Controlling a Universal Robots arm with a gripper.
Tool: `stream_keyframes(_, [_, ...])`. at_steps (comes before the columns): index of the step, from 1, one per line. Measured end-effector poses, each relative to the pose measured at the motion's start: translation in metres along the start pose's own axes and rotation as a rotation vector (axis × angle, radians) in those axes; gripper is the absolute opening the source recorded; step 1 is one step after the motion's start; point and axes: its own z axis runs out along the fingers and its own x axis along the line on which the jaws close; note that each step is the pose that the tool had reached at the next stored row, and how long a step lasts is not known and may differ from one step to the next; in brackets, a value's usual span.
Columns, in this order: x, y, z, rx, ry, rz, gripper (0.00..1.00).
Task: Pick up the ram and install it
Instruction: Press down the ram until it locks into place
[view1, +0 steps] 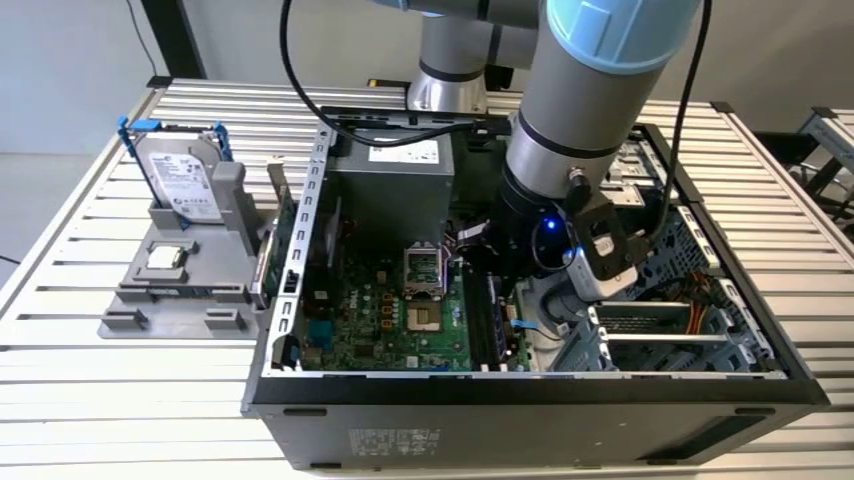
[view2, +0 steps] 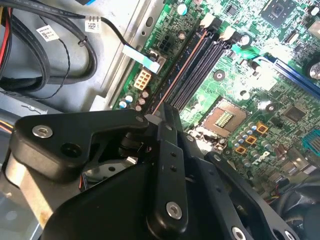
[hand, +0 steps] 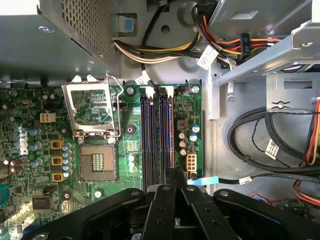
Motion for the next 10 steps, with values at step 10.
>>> stream_keyframes(10, [0.0000,0.0000,0.0000,-0.0001,0.0027,-0.060,0.00])
